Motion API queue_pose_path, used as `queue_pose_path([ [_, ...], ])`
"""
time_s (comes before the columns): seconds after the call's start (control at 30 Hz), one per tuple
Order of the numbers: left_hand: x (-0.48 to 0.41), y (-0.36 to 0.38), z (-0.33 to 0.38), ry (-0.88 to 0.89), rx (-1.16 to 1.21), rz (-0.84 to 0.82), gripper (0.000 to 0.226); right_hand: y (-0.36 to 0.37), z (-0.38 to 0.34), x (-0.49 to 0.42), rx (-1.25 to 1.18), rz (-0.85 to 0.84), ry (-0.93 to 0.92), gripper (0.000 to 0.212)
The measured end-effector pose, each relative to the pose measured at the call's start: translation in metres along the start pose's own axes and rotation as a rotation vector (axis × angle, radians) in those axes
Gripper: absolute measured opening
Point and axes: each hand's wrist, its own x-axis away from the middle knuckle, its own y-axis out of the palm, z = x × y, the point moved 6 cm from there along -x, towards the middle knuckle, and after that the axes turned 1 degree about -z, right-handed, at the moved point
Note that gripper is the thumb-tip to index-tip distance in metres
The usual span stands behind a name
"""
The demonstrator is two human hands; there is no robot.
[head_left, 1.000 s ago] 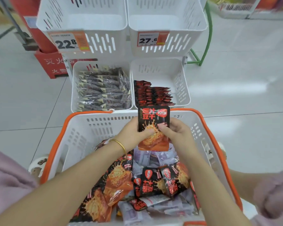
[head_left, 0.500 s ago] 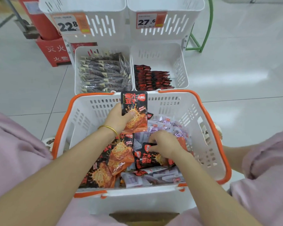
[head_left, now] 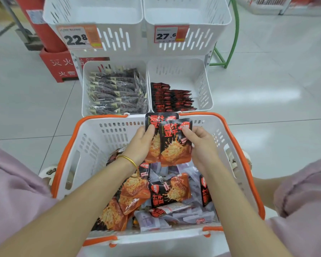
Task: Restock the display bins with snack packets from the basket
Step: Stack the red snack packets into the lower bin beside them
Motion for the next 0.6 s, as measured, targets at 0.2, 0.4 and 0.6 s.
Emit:
queue_pose_path([
  [0.2,-0.011,0.006,-0.010,-0.004,0.142,-0.035,0.101,0.009,0.010,-0.008,-0.123,0.092,0.033,0.018],
  [0.4,-0.019,0.011,0.001,0.129,-0.102,-0.050,0.041,0.017,0.009,-0.025,-0.023,0.136,-0.010,0.022],
  [0.6,-0.050,0.005,0.015,0.171,-0.198,-0.122,0.047,0.013,-0.034,-0.072,0.344,-0.159,0.049,0.061],
])
